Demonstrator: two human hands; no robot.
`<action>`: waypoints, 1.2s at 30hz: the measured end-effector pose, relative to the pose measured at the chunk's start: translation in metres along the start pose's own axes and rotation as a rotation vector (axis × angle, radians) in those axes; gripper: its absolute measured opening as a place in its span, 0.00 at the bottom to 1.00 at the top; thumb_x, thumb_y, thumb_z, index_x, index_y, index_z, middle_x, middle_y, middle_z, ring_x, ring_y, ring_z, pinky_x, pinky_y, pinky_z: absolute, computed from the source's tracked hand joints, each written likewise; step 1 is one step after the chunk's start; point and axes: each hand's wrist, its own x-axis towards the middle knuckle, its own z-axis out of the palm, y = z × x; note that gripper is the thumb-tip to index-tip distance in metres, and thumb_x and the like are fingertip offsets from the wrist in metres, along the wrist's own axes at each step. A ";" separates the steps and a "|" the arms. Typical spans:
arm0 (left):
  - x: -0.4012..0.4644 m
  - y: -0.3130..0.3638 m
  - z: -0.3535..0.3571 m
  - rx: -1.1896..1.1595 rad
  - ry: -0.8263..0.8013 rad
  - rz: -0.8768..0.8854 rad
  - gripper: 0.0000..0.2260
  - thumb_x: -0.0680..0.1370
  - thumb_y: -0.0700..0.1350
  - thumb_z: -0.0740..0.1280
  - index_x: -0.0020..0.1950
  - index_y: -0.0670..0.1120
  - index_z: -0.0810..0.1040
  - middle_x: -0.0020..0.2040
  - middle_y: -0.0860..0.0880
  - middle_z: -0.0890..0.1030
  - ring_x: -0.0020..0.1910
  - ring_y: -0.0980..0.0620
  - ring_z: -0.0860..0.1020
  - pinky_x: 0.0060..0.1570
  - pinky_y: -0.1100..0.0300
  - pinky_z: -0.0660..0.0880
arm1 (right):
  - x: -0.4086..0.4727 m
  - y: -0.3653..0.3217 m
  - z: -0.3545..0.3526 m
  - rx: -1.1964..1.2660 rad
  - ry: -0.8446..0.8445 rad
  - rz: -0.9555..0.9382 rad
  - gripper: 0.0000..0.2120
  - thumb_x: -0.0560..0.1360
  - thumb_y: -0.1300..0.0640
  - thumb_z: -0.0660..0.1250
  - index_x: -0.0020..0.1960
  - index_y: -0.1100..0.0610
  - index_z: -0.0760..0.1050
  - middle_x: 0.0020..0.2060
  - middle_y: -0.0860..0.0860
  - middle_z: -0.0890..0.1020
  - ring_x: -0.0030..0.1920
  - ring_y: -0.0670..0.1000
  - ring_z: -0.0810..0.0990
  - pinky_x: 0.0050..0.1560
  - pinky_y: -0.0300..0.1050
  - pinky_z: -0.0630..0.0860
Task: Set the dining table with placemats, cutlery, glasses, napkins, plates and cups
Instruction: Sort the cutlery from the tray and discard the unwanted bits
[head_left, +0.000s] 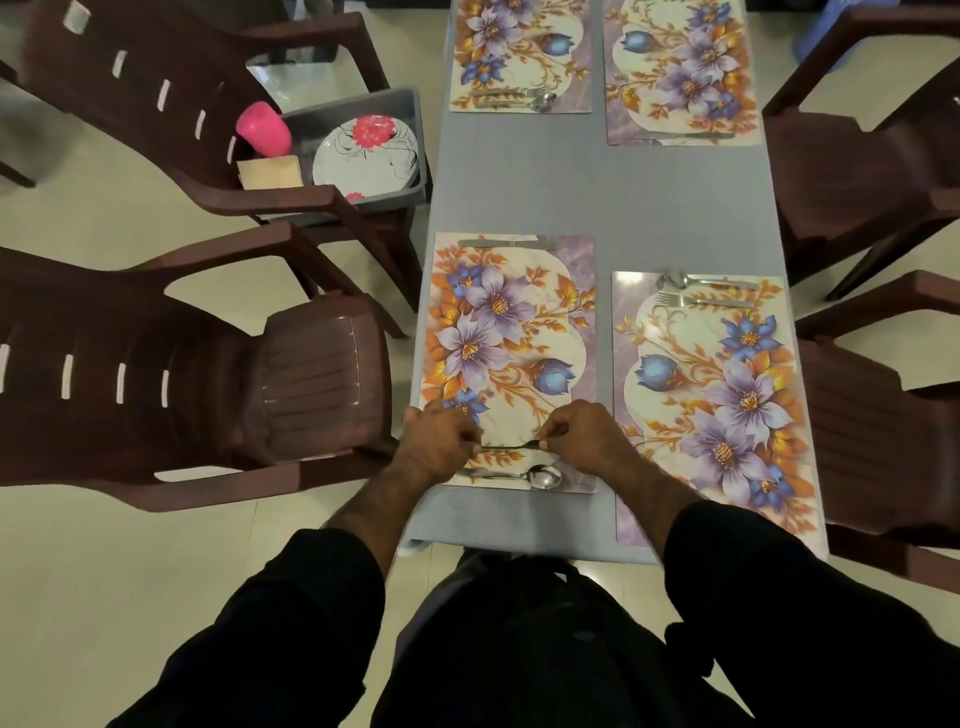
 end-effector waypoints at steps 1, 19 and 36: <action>0.000 0.000 0.000 0.003 0.011 -0.007 0.05 0.79 0.53 0.74 0.52 0.56 0.87 0.57 0.59 0.84 0.66 0.51 0.73 0.64 0.46 0.61 | 0.000 0.002 0.000 -0.030 -0.005 0.001 0.03 0.71 0.59 0.80 0.44 0.52 0.88 0.39 0.45 0.85 0.42 0.46 0.83 0.45 0.39 0.77; 0.013 -0.012 -0.011 -0.306 0.010 -0.022 0.08 0.78 0.56 0.74 0.45 0.53 0.85 0.56 0.55 0.88 0.52 0.53 0.82 0.57 0.49 0.80 | 0.002 0.006 -0.006 -0.018 -0.011 0.046 0.03 0.71 0.57 0.78 0.39 0.53 0.86 0.39 0.46 0.85 0.39 0.43 0.81 0.38 0.38 0.72; -0.063 0.081 -0.025 -0.350 0.315 -0.071 0.11 0.75 0.59 0.75 0.41 0.53 0.82 0.41 0.55 0.85 0.43 0.51 0.83 0.49 0.48 0.82 | -0.060 0.007 -0.048 0.096 0.269 -0.272 0.09 0.75 0.54 0.75 0.38 0.55 0.81 0.35 0.49 0.84 0.38 0.52 0.81 0.40 0.44 0.75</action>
